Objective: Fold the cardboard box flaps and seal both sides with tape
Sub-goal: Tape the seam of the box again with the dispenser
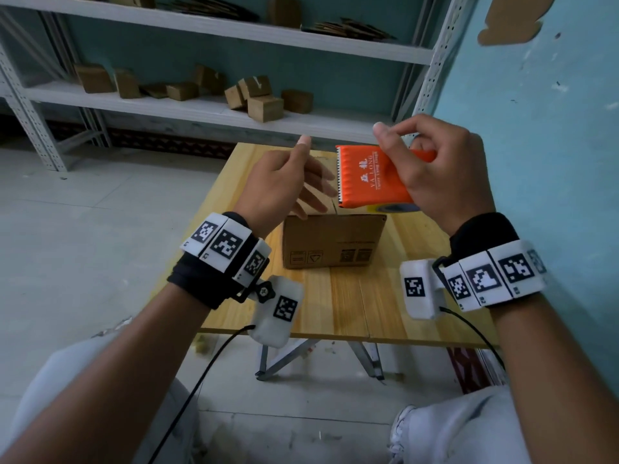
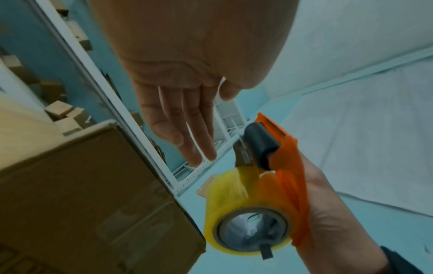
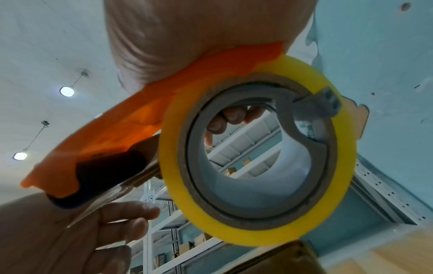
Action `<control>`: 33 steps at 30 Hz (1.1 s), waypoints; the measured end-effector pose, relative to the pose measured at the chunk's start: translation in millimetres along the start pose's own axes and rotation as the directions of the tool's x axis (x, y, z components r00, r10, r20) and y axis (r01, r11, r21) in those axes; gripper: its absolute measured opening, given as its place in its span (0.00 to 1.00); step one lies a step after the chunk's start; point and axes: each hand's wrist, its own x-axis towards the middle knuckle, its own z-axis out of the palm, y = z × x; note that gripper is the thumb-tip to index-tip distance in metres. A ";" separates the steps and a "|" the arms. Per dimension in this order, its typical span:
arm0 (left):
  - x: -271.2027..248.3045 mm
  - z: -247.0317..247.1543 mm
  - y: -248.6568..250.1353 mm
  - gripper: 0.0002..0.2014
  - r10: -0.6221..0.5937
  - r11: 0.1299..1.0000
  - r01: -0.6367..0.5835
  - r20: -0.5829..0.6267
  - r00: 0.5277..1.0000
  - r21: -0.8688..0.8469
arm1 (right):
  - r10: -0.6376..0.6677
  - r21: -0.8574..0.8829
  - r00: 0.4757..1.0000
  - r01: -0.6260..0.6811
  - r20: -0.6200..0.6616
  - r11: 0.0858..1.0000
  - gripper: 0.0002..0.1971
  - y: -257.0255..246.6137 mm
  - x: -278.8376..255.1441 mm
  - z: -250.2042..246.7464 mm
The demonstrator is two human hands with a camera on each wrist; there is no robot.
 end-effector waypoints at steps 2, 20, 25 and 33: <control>0.5 0.7 -0.1 0.27 -0.031 0.999 0.030 -0.065 0.997 -0.024 | -0.008 -0.006 1.000 0.008 -0.003 1.000 0.22 -3.5 1.0 6.3; 9.8 3.8 -13.1 0.30 0.117 0.988 -0.078 -0.315 0.942 0.134 | 0.015 -0.039 1.000 -0.014 0.010 0.999 0.25 -24.2 9.0 25.8; 9.7 2.9 -14.6 0.33 0.143 0.982 -0.094 -0.320 0.937 0.164 | 0.017 -0.036 0.999 -0.016 0.031 0.999 0.21 -27.6 8.7 24.2; 9.6 2.6 -13.8 0.32 0.180 0.966 -0.108 -0.310 0.934 0.235 | 0.016 -0.066 0.999 -0.013 0.038 0.998 0.22 -28.4 8.8 21.1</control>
